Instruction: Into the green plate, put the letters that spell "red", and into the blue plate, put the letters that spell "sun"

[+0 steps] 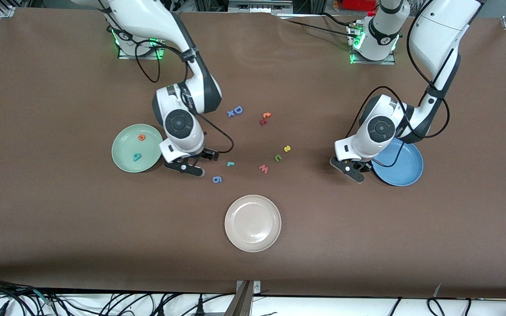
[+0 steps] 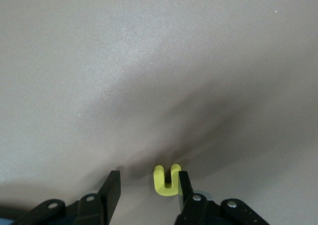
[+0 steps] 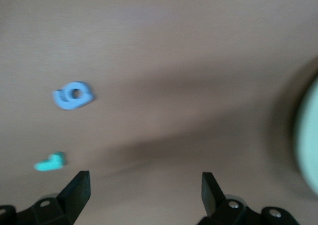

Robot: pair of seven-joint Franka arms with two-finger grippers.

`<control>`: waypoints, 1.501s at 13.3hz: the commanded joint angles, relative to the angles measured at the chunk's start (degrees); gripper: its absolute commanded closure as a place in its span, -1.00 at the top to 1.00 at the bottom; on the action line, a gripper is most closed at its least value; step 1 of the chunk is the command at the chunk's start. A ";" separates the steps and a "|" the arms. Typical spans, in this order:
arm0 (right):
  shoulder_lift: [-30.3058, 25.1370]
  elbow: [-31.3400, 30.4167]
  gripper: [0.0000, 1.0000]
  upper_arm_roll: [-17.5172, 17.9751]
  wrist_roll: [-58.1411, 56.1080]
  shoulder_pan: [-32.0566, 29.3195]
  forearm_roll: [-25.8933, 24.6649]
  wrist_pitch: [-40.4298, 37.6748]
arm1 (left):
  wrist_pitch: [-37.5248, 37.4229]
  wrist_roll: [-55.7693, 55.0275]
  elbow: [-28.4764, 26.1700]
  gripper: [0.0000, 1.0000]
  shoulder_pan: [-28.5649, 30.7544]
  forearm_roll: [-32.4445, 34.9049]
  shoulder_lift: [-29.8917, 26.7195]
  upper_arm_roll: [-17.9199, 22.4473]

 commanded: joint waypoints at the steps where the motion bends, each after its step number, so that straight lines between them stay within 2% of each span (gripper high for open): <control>1: 5.15 4.88 0.97 1.35 4.53 -0.31 1.58 3.76 | -1.80 0.19 -0.37 0.10 0.14 -0.88 -1.73 -0.14; 6: 7.44 5.05 0.74 4.86 10.07 -0.40 1.67 11.77 | -1.80 -0.07 -0.37 0.10 -0.47 -2.72 -1.47 -0.23; 7: 7.44 5.05 0.73 5.13 10.95 -0.40 1.66 11.96 | -1.80 -0.07 -0.45 0.10 -1.43 -3.87 -1.38 -0.23; 8: 7.44 5.14 0.62 5.22 11.31 -0.40 1.75 11.96 | -1.80 -0.25 -0.45 0.10 -1.79 -4.23 -1.20 -0.23; 12: 8.49 6.02 0.43 5.40 13.51 -0.05 1.67 12.39 | -1.45 0.28 -0.45 0.11 -1.79 -4.15 -0.68 -0.23; 15: 9.55 6.11 0.43 5.57 13.60 0.57 1.66 14.06 | -1.18 0.45 -0.37 0.10 -1.79 -3.62 -0.59 -0.05; 16: 9.64 6.11 0.37 5.57 13.60 0.57 1.66 14.24 | -1.18 0.46 -0.37 0.10 -1.70 -3.44 -0.50 0.03; 18: 9.64 6.11 0.15 5.66 13.43 0.66 1.32 14.24 | -1.09 0.54 -0.37 0.10 -1.70 -3.35 -0.50 0.12; 20: 9.64 6.11 -0.23 5.66 13.16 0.66 1.05 14.24 | -1.01 0.54 -0.37 0.10 -1.61 -3.35 -0.24 0.38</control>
